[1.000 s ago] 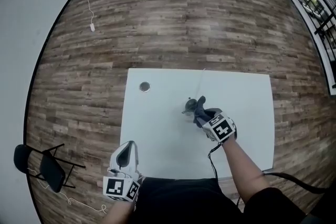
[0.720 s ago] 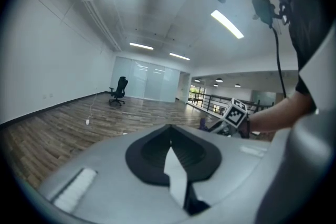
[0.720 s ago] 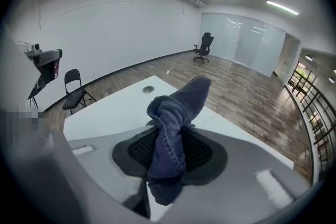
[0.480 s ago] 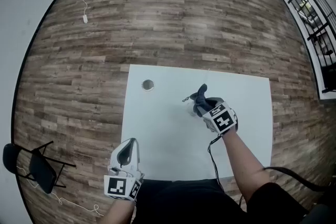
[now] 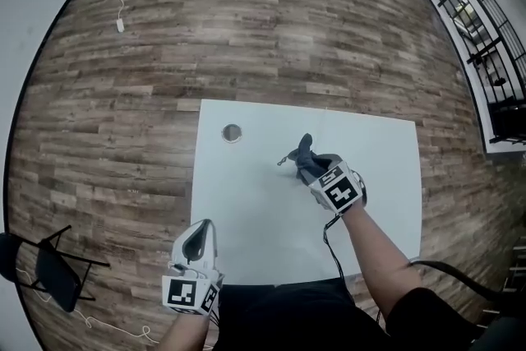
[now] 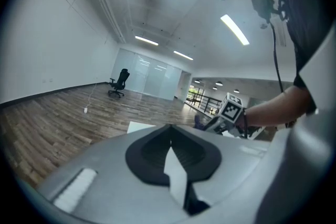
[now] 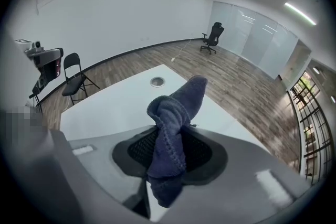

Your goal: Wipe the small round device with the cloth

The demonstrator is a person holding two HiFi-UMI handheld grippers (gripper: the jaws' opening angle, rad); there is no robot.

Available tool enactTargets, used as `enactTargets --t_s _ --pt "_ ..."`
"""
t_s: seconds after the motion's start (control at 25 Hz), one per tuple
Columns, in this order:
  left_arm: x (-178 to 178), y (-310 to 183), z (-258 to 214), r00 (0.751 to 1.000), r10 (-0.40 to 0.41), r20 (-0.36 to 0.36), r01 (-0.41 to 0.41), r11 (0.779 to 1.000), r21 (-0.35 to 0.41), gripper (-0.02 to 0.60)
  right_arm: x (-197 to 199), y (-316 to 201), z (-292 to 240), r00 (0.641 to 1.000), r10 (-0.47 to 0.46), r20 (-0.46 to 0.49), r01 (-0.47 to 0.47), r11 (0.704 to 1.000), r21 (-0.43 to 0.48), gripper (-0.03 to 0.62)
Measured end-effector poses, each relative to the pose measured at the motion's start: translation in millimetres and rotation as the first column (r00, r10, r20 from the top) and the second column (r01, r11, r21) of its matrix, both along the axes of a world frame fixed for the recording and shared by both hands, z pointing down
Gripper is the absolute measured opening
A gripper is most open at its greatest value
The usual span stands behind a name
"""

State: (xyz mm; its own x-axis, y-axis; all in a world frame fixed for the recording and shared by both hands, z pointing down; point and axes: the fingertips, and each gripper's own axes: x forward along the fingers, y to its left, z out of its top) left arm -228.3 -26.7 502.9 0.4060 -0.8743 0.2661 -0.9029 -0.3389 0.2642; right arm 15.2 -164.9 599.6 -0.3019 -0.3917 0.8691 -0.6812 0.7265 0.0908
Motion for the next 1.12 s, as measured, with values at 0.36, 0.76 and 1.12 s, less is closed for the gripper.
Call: enactTargets --t_s 0.36,0.76,1.12 --pt "-4.7 3.3 -1.1 1.0 0.003 -0.003 -0.003 1.0 -0.004 0.006 -19.6 42.8 46.1 0.998 0.023 0.06 -0.014 0.989 -0.148 0.121" --pt "0.2 -12.7 -6.5 1.0 -0.006 0.006 0.006 0.999 0.034 0.006 -6.1 0.8 -9.7 0.998 -0.05 0.044 0.046 0.994 0.095 0.121" --pt "20.6 -10.6 -27.0 0.999 0.018 0.028 -0.02 0.998 0.059 0.006 4.9 -2.6 7.1 0.998 -0.062 0.03 0.06 0.997 0.042 0.121"
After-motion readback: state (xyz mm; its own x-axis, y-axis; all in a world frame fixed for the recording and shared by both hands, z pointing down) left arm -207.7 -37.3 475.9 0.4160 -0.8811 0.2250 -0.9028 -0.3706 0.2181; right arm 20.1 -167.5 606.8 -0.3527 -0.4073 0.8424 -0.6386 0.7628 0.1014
